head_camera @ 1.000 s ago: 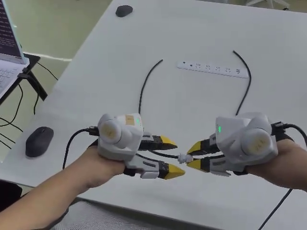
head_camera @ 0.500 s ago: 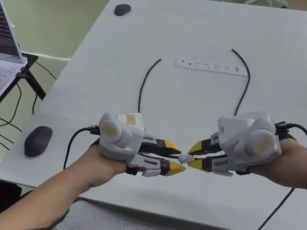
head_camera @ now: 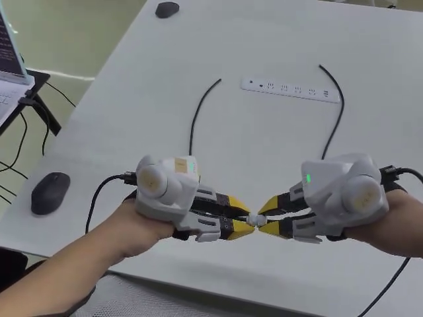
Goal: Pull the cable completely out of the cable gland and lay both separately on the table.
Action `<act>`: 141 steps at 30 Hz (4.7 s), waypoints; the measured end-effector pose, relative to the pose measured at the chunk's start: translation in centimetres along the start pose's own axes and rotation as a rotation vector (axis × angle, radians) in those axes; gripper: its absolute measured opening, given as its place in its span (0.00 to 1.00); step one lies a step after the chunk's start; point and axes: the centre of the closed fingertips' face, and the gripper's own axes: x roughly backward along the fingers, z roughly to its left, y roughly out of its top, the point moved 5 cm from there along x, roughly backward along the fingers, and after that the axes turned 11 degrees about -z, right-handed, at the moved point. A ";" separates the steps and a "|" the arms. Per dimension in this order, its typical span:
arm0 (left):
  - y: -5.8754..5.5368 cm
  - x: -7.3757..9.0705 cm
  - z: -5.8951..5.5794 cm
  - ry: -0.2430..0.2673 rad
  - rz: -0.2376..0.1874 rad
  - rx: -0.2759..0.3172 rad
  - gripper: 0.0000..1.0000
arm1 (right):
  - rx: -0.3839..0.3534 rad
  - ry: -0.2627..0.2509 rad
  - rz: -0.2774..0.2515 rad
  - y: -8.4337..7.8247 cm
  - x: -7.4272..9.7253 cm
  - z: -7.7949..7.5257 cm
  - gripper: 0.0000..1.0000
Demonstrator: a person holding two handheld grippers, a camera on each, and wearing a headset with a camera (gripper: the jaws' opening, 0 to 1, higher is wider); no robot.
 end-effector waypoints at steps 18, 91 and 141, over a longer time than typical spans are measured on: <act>0.1 0.1 0.3 0.012 0.029 0.019 0.15 | -0.089 0.003 -0.071 -0.2 0.0 -0.3 0.09; 1.7 0.7 -0.3 0.034 0.008 0.185 0.15 | 0.158 -0.121 -0.189 0.7 1.1 0.6 0.08; 1.2 0.7 -0.8 -0.008 0.043 0.014 0.15 | -0.604 0.302 -0.376 -0.1 0.9 -0.4 0.08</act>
